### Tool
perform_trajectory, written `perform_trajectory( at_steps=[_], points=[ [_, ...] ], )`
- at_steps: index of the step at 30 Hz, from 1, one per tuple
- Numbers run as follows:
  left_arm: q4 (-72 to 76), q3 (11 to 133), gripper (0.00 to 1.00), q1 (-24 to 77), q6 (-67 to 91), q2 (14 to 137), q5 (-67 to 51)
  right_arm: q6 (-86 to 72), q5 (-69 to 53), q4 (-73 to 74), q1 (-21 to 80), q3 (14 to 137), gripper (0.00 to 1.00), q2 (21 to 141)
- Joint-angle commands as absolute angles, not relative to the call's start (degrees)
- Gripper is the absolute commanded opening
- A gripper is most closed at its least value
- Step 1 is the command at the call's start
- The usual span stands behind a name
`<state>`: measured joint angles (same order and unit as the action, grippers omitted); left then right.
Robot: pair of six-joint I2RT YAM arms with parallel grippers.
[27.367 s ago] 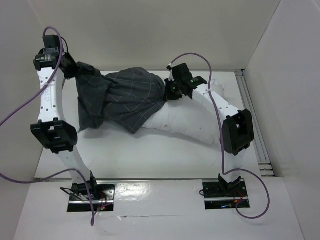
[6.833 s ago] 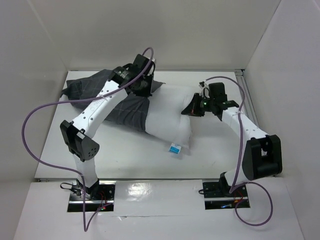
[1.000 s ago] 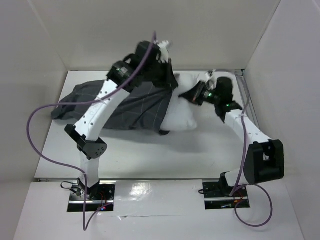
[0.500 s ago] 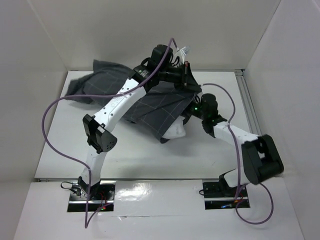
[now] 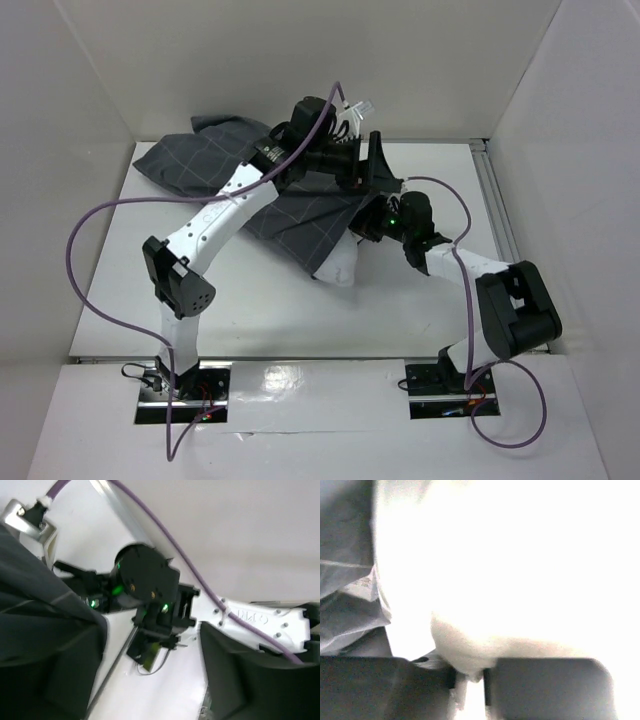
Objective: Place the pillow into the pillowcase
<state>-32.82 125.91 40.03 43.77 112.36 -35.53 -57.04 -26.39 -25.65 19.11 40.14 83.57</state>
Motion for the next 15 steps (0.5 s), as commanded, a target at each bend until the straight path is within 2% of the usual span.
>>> perform_trajectory(
  at_steps=[1, 2, 3, 5, 7, 9, 10, 13, 15],
  points=[
    [-40.49, 128.76, 0.91, 42.01, 35.97, 108.11, -32.80, -58.45, -27.77, -26.91, 18.81, 44.02, 0.21, 86.22],
    [-43.04, 127.89, 0.93, 42.01, 32.64, 107.32, -30.35, -57.40, -27.77, -25.15, 18.20, 44.03, 0.36, 86.22],
    [-47.33, 126.84, 0.94, 42.01, 31.22, 105.14, -23.27, -56.52, -27.77, -21.48, 17.32, 44.73, 0.61, 85.52],
    [-51.13, 122.89, 0.94, 43.59, 28.40, 102.76, -14.55, -53.89, -27.16, -17.25, 15.48, 45.26, 0.74, 82.45],
    [-53.25, 115.54, 0.89, 46.04, 27.78, 98.47, -1.58, -51.78, -27.16, -9.43, 13.98, 45.87, 0.83, 79.04],
    [-53.96, 109.02, 0.82, 47.54, 29.35, 95.11, 5.85, -48.35, -25.24, -1.72, 11.88, 46.49, 0.87, 76.57],
    [-53.96, 105.94, 0.82, 49.11, 30.23, 93.53, 11.20, -47.21, -24.70, 0.50, 11.26, 46.49, 0.89, 75.25],
    [-52.39, 94.69, 0.76, 51.84, 34.18, 88.43, 15.97, -44.13, -23.30, 7.02, 9.49, 46.49, 0.92, 70.06],
    [-49.15, 87.04, 0.76, 52.99, 36.29, 85.45, 17.22, -42.38, -22.51, 10.70, 8.79, 46.49, 0.93, 66.73]
  ],
)
